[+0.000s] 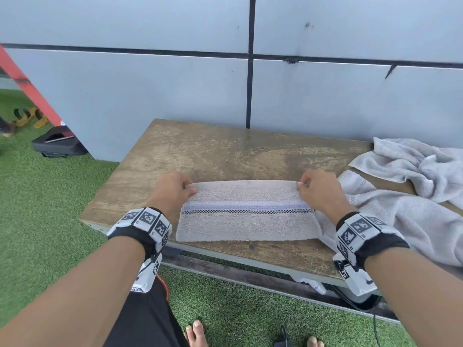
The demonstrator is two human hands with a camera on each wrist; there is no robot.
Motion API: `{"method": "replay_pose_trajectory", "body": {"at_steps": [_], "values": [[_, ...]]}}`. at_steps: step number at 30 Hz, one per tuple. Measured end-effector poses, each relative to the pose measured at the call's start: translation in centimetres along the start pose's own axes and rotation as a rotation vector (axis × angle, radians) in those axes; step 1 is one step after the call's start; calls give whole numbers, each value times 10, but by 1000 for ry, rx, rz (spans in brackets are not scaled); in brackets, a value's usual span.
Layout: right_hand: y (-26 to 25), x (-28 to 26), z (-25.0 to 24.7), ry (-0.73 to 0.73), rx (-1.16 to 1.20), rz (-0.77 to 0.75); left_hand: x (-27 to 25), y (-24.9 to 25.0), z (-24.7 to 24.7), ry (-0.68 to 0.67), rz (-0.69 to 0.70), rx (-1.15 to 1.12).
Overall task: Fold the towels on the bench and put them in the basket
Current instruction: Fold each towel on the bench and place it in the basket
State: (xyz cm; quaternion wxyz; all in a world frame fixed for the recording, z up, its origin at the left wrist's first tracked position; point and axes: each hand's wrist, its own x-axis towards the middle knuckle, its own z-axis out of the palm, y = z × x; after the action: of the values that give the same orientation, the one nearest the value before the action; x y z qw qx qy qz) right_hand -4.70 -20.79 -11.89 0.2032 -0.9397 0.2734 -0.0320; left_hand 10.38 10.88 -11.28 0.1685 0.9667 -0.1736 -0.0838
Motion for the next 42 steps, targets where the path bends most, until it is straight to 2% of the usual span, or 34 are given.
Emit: {"method": "replay_pose_trajectory", "body": {"at_steps": [7,12,16,21,24,26,29,32,34,35,37,38,40,42], "values": [[-7,-11,2,-16,-55,-9,-11,9,0,30,-44,69],[-15,-24,-5,-56,-55,-18,-23,15,-4,-3,3,116],[-14,-33,-13,8,59,-23,-28,11,-9,-12,16,30],[-21,-34,-43,90,138,-86,-28,16,-34,50,90,-66],[-30,-32,-69,193,206,-111,-29,25,-59,162,146,-88],[-33,-29,-84,298,279,-107,-32,29,-74,279,187,-167],[-32,-28,-96,452,356,-158,-34,26,-84,491,323,-275],[-23,-36,-90,498,440,-237,-46,18,-79,583,426,-324],[-11,-46,-78,380,443,-231,-56,8,-66,522,432,-333],[-2,-49,-69,255,382,-205,-60,2,-57,427,405,-334],[14,-57,-51,-47,189,-161,-70,-5,-41,142,265,-283],[21,-59,-40,-150,123,-133,-75,-8,-33,28,199,-225],[27,-64,-25,-165,112,-63,-80,-11,-19,-62,123,-195],[27,-68,-16,-58,133,9,-82,-8,-8,-59,59,-205]]}}
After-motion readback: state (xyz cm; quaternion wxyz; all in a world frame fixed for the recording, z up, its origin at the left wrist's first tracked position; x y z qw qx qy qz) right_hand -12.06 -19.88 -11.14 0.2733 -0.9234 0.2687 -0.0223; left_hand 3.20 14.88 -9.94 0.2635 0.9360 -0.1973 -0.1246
